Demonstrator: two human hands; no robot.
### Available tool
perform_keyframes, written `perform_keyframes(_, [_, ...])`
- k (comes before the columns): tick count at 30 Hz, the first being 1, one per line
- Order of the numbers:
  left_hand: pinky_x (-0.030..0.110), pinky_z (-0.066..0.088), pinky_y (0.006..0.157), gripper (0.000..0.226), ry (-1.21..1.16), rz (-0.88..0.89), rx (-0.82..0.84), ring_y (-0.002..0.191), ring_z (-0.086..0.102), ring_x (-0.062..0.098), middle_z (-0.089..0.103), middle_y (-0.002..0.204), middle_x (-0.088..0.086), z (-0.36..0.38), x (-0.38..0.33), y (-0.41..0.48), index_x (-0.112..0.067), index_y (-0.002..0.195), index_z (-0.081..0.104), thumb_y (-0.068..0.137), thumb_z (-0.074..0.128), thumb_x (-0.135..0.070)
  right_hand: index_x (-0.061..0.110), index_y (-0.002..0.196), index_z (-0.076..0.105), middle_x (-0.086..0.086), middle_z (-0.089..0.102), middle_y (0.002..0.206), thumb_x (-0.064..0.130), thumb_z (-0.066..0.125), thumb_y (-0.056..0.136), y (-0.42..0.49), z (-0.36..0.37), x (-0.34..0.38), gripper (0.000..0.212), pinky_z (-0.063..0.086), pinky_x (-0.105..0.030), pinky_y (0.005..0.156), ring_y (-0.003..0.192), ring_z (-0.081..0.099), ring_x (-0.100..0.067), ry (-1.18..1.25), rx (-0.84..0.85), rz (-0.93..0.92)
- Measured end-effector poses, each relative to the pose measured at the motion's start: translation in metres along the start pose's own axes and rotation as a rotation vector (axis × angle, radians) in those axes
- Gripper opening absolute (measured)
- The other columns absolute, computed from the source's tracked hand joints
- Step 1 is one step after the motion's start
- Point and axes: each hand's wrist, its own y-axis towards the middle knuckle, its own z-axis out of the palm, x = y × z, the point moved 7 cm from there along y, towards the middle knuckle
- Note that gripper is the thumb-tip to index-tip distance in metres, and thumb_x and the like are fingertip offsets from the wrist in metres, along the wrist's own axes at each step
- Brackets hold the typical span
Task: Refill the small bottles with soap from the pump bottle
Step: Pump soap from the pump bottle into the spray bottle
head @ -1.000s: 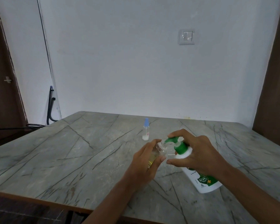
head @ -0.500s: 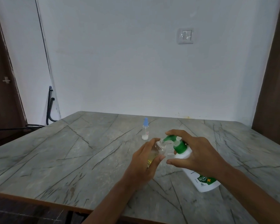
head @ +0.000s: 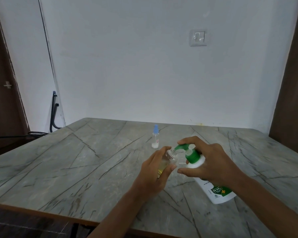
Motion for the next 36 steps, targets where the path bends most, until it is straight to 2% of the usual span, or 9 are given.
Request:
perform_keyframes(3, [0.004, 0.042, 0.086, 0.042, 0.006, -0.013, 0.045, 0.105, 0.051, -0.014, 0.052, 0.119, -0.013, 0.0029, 0.0027, -0.0012, -0.027, 0.132, 0.038, 0.095, 0.048, -0.045, 0.049, 0.110, 0.052, 0.019, 0.070, 0.085, 0.048, 0.088, 0.061, 0.0007, -0.0014, 0.0009, 0.061, 0.051, -0.010, 0.057, 0.073, 0.068, 0.001, 0.020, -0.009, 0.002])
perform_keyframes(5, [0.005, 0.042, 0.086, 0.042, 0.008, -0.012, 0.060, 0.104, 0.052, -0.010, 0.052, 0.118, -0.013, 0.0043, 0.0038, -0.0020, -0.029, 0.133, 0.037, 0.095, 0.048, -0.044, 0.045, 0.107, 0.054, 0.018, 0.071, 0.084, 0.051, 0.086, 0.059, 0.0012, -0.0024, 0.0014, 0.058, 0.052, -0.012, 0.057, 0.072, 0.068, 0.001, 0.038, -0.018, 0.000])
perform_keyframes(10, [0.002, 0.039, 0.086, 0.041, 0.001, 0.002, 0.062, 0.105, 0.049, -0.016, 0.051, 0.118, -0.014, 0.0046, 0.0020, -0.0015, -0.030, 0.133, 0.037, 0.095, 0.048, -0.044, 0.046, 0.106, 0.054, 0.022, 0.070, 0.085, 0.057, 0.083, 0.059, 0.0015, -0.0031, 0.0012, 0.057, 0.052, -0.010, 0.062, 0.076, 0.068, 0.003, 0.051, -0.028, 0.003])
perform_keyframes(15, [0.005, 0.042, 0.086, 0.040, -0.030, 0.023, -0.011, 0.106, 0.051, -0.013, 0.052, 0.117, -0.016, -0.0016, -0.0011, 0.0013, -0.032, 0.132, 0.037, 0.096, 0.048, -0.045, 0.053, 0.122, 0.046, 0.015, 0.072, 0.086, 0.058, 0.083, 0.063, -0.0007, 0.0006, -0.0012, 0.070, 0.057, -0.025, 0.066, 0.074, 0.069, -0.006, 0.012, 0.013, 0.001])
perform_keyframes(19, [0.007, 0.043, 0.085, 0.038, -0.051, 0.012, -0.014, 0.104, 0.054, -0.009, 0.050, 0.116, -0.025, -0.0021, -0.0016, 0.0015, -0.029, 0.131, 0.040, 0.096, 0.052, -0.039, 0.058, 0.130, 0.038, 0.017, 0.071, 0.091, 0.059, 0.083, 0.063, -0.0007, -0.0003, 0.0013, 0.080, 0.056, -0.022, 0.069, 0.076, 0.068, -0.005, -0.004, 0.003, -0.016])
perform_keyframes(24, [0.005, 0.043, 0.084, 0.039, -0.037, 0.006, -0.008, 0.104, 0.053, -0.011, 0.048, 0.116, -0.029, -0.0004, -0.0005, 0.0013, -0.029, 0.131, 0.040, 0.095, 0.054, -0.035, 0.054, 0.125, 0.041, 0.011, 0.073, 0.092, 0.064, 0.079, 0.064, -0.0012, 0.0002, -0.0011, 0.072, 0.056, -0.026, 0.067, 0.076, 0.068, -0.006, -0.008, 0.014, -0.011])
perform_keyframes(30, [0.007, 0.046, 0.084, 0.041, -0.017, 0.000, 0.004, 0.106, 0.052, -0.011, 0.052, 0.117, -0.017, 0.0009, 0.0014, 0.0001, -0.030, 0.132, 0.038, 0.095, 0.046, -0.048, 0.054, 0.119, 0.044, 0.016, 0.071, 0.082, 0.056, 0.085, 0.062, -0.0001, -0.0001, -0.0023, 0.070, 0.056, -0.024, 0.065, 0.074, 0.068, -0.005, 0.022, 0.003, 0.027])
perform_keyframes(36, [0.002, 0.039, 0.086, 0.040, -0.006, 0.010, 0.033, 0.107, 0.049, -0.016, 0.053, 0.116, -0.013, 0.0026, -0.0020, 0.0008, -0.024, 0.131, 0.040, 0.095, 0.050, -0.038, 0.045, 0.112, 0.054, 0.024, 0.070, 0.078, 0.049, 0.089, 0.059, 0.0013, -0.0021, -0.0033, 0.063, 0.057, -0.021, 0.059, 0.071, 0.069, -0.002, 0.066, -0.020, 0.035])
